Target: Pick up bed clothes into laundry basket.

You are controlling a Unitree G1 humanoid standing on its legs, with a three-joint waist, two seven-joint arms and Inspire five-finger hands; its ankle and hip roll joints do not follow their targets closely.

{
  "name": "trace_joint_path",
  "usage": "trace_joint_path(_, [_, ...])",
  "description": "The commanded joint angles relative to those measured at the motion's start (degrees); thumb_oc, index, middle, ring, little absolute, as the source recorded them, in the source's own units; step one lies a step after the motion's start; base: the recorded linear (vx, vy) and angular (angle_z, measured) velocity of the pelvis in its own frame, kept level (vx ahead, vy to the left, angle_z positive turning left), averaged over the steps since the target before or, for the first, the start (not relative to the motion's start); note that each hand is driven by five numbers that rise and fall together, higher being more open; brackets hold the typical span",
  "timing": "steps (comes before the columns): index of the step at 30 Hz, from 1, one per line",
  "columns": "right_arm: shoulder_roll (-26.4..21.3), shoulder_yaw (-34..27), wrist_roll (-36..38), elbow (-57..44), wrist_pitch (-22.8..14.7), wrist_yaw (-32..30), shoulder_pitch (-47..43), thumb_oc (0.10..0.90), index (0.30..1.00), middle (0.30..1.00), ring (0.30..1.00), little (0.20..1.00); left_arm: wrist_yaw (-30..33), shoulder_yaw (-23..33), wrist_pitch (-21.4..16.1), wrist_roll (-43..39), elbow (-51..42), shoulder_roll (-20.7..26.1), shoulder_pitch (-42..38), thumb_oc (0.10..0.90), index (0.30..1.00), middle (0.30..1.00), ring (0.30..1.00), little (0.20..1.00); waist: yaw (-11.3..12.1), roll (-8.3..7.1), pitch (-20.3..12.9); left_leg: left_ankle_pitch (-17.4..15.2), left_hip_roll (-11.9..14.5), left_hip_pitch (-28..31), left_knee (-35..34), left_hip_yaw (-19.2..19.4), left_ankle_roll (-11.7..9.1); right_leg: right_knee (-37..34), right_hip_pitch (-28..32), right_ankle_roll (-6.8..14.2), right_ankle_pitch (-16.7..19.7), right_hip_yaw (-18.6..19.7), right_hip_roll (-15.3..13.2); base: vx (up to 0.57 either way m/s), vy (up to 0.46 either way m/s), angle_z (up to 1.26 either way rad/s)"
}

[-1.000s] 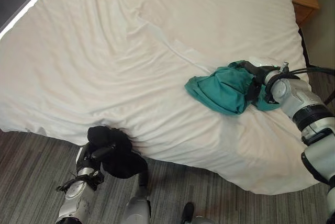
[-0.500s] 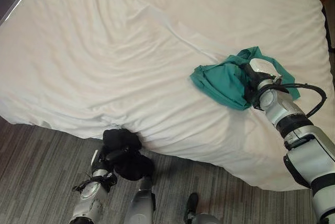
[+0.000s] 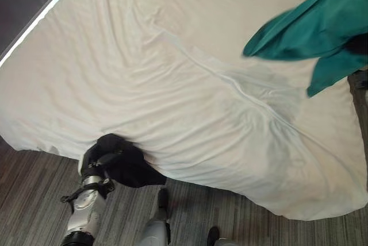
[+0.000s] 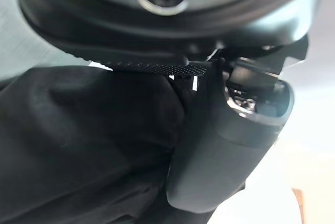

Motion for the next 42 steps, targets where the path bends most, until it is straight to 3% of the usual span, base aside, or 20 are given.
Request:
trace_joint_path(1, [-3.9,3.5,-3.1,-5.1,-3.6,-6.2,-3.0,0.4,0.3,0.3,0.3,0.3,2.0,1.9,-7.4,6.6,-6.7,7.6,-8.5,0.4,0.3,0.3,0.3,0.3,-1.5,-1.99,-11.1,-10.5,7.1,7.7,0.2,4.1,-8.8,-1.3,-4.3,3.5,-0.2,2.1,-4.7,-0.06,-0.064,-0.24])
trace_joint_path(4, [-5.6,5.0,-6.7,-8.9,-3.6,-5.3,-3.0,0.4,0.3,0.3,0.3,0.3,-0.5,1.0,-6.2,9.9,-6.1,15.0,-10.3,0.4,0.3,0.3,0.3,0.3,-2.9,0.0,-11.6,-9.7,8.7,8.6,0.2,5.2,-9.3,-1.3,-4.1,3.2,-0.7,3.3,-3.7,-0.08,-0.08,-0.37])
trace_joint_path(9, [-9.3,5.2,-11.7,-12.3,-4.3,-3.7,-1.3,0.4,0.3,0.3,0.3,0.3,-6.3,-6.1,-4.8,17.8,-5.5,16.0,-8.3,0.4,0.3,0.3,0.3,0.3,-4.8,3.42,-11.2,-7.6,11.6,10.1,0.2,6.9,-10.7,-0.4,-3.5,1.9,-2.0,5.0,-1.4,-0.1,-0.085,-0.35])
trace_joint_path(11, [-9.4,1.8,-11.7,-12.5,-5.2,-4.2,3.8,0.4,0.3,0.3,0.3,0.3,-6.1,-2.9,-6.1,16.7,-10.0,16.8,-5.6,0.4,0.3,0.3,0.3,0.3,-4.9,5.26,-10.3,-5.8,12.8,10.9,0.9,7.4,-11.0,-1.3,-2.4,1.0,-2.8,5.3,-0.1,-0.15,-0.097,-0.2])
trace_joint_path(13, [-9.0,0.1,-11.7,-12.9,-5.5,-4.4,6.3,0.4,0.3,0.3,0.3,0.3,-4.4,-0.1,-6.8,15.3,-11.7,17.7,-6.3,0.4,0.3,0.3,0.3,0.3,-4.6,5.54,-9.6,-5.2,12.6,10.9,1.9,6.8,-10.8,-1.4,-2.1,0.6,-2.9,5.6,0.2,-0.16,-0.065,-0.2])
trace_joint_path(15, [-9.4,-4.0,-11.3,-12.9,-5.7,-5.2,11.7,0.4,0.3,0.3,0.3,0.3,-1.4,9.6,-10.1,9.3,-18.3,20.9,-5.1,0.4,0.3,0.3,0.3,0.3,-3.9,5.46,-8.0,-5.7,12.0,8.6,7.4,5.6,-10.6,-1.2,-1.5,-0.2,-2.8,5.8,0.0,-0.22,-0.093,-0.16])
trace_joint_path(19, [-3.4,-11.2,-12.0,-16.6,-5.6,-5.5,20.7,0.4,0.3,0.3,0.3,0.3,2.9,14.5,-9.7,15.8,-19.8,24.7,-5.0,0.4,0.3,0.3,0.3,0.3,-5.2,3.69,-6.6,-10.1,10.6,7.1,17.9,5.0,-9.8,-0.8,-1.1,-1.4,-2.5,6.0,-0.8,-0.22,-0.09,0.05])
trace_joint_path(20, [-2.5,-17.7,-10.2,-17.5,-6.3,-4.6,27.3,0.4,0.3,0.3,0.3,0.3,4.1,29.1,-9.4,12.9,-14.1,44.0,-3.2,0.4,0.3,0.3,0.3,0.3,-4.6,2.71,-6.9,-11.5,9.5,5.8,27.9,4.6,-8.9,0.1,-2.3,-2.6,-1.1,5.5,-1.7,-0.24,-0.067,0.2])
trace_joint_path(23, [8.2,-23.7,-11.3,-23.3,-6.2,-6.3,34.8,0.4,0.3,0.3,0.3,0.3,6.4,28.0,-14.0,11.8,-25.3,24.2,2.2,0.4,0.3,0.3,0.3,0.3,-5.4,-0.46,-7.1,-15.0,9.1,7.1,39.2,2.9,-8.3,0.4,-3.3,-3.7,-0.1,4.3,-2.8,-0.21,-0.04,0.12])
trace_joint_path(25, [15.9,-24.4,-13.1,-26.2,-6.2,-6.2,37.6,0.4,0.3,0.3,0.3,0.3,6.5,23.3,-13.5,16.1,-36.4,11.4,1.4,0.4,0.3,0.3,0.3,0.3,-6.5,-1.4,-8.1,-16.0,7.8,10.0,39.5,0.5,-7.9,0.8,-5.9,-3.3,1.4,3.9,-2.2,-0.19,0.053,0.05])
trace_joint_path(26, [18.8,-22.8,-15.5,-26.9,-5.4,-5.4,39.1,0.4,0.3,0.3,0.3,0.3,7.4,18.8,-12.5,20.7,-41.0,5.6,-0.6,0.4,0.3,0.3,0.3,0.3,-7.3,-1.87,-8.9,-16.5,5.9,12.9,36.7,-3.0,-8.0,1.2,-8.1,-2.5,2.5,4.8,-1.3,-0.1,0.057,0.4])
trace_joint_path(28, [18.8,-22.9,-15.6,-27.0,-5.3,-5.3,39.3,0.4,0.3,0.3,0.3,0.3,7.6,18.6,-12.3,21.0,-41.2,5.4,-0.6,0.4,0.3,0.3,0.3,0.3,-7.1,-1.6,-9.2,-17.0,6.1,13.3,36.4,-3.0,-8.0,0.9,-7.8,-2.3,1.8,5.0,-1.1,-0.06,0.052,0.15])
trace_joint_path(29, [19.7,-21.2,-17.3,-28.0,-5.5,-4.2,40.9,0.4,0.3,0.3,0.3,0.3,8.5,12.0,-10.7,24.8,-41.1,1.7,-3.5,0.4,0.3,0.3,0.3,0.3,-8.9,-1.93,-9.3,-18.5,5.0,15.4,31.6,-6.5,-7.9,2.2,-10.5,-1.5,3.1,6.5,0.1,-0.12,0.052,0.01])
trace_joint_path(30, [19.7,-21.3,-17.3,-28.0,-5.5,-4.2,41.0,0.4,0.3,0.3,0.3,0.3,8.6,11.8,-10.7,24.9,-41.1,1.6,-3.6,0.4,0.3,0.3,0.3,0.3,-8.7,-1.96,-9.4,-18.3,5.0,15.5,31.3,-6.4,-7.9,2.2,-10.6,-1.5,3.1,6.6,0.0,-0.22,0.194,-0.08])
trace_joint_path(32, [20.2,-16.7,-19.0,-26.0,-5.3,-4.5,42.3,0.4,0.3,0.3,0.3,0.3,7.0,0.4,-9.6,26.7,-41.1,-1.4,-7.4,0.4,0.3,0.3,0.3,0.3,-11.1,-1.7,-10.4,-21.1,6.1,20.2,21.5,-7.7,-7.2,2.4,-13.2,-0.3,4.7,8.2,1.0,-0.16,0.209,-0.5])
trace_joint_path(36, [20.7,-17.9,-20.3,-26.8,-4.9,-6.5,45.8,0.4,0.3,0.3,0.3,0.3,4.0,-11.0,-7.5,29.9,-40.5,-1.7,-13.3,0.4,0.3,0.3,0.3,0.3,-15.6,-2.55,-11.3,-28.1,6.4,25.4,9.8,-1.8,-5.3,2.3,-16.4,1.8,7.8,9.8,1.2,-0.16,0.158,-0.34])
trace_joint_path(38, [21.4,-18.1,-21.4,-27.3,-4.5,-7.6,46.7,0.4,0.3,0.3,0.3,0.3,4.0,-15.4,-6.9,30.8,-38.3,-2.2,-16.5,0.4,0.3,0.3,0.3,0.3,-17.5,-3.64,-10.5,-28.3,5.1,26.1,5.7,-1.0,-4.0,1.6,-18.9,3.8,10.6,12.4,1.5,-0.24,0.148,-0.33])
trace_joint_path(39, [21.5,-18.4,-21.5,-27.4,-4.5,-7.6,46.8,0.4,0.3,0.3,0.3,0.3,4.1,-15.8,-7.1,30.9,-37.9,-2.2,-17.0,0.4,0.3,0.3,0.3,0.3,-17.0,-3.78,-10.5,-28.0,4.8,26.2,5.2,-0.7,-3.9,1.4,-19.1,3.9,10.8,12.7,1.4,-0.38,0.171,-0.65])
trace_joint_path(40, [23.1,-19.0,-22.5,-28.3,-3.9,-8.7,47.9,0.4,0.3,0.3,0.3,0.3,3.0,-18.6,-6.9,30.8,-37.2,-2.7,-18.5,0.4,0.3,0.3,0.3,0.3,-18.5,-4.57,-9.2,-27.0,3.3,26.1,2.4,0.4,-2.8,0.2,-21.5,5.8,13.2,14.6,1.9,-0.25,0.116,-0.59])
trace_joint_path(42, [24.0,-19.1,-23.3,-29.2,-3.5,-8.6,48.5,0.4,0.3,0.3,0.3,0.3,2.5,-18.8,-6.8,30.5,-37.0,-2.4,-18.2,0.4,0.3,0.3,0.3,0.3,-18.5,-4.65,-8.7,-26.2,2.7,26.3,0.7,2.0,-2.3,0.0,-22.8,6.9,13.6,14.6,2.3,-0.35,0.139,-0.68])
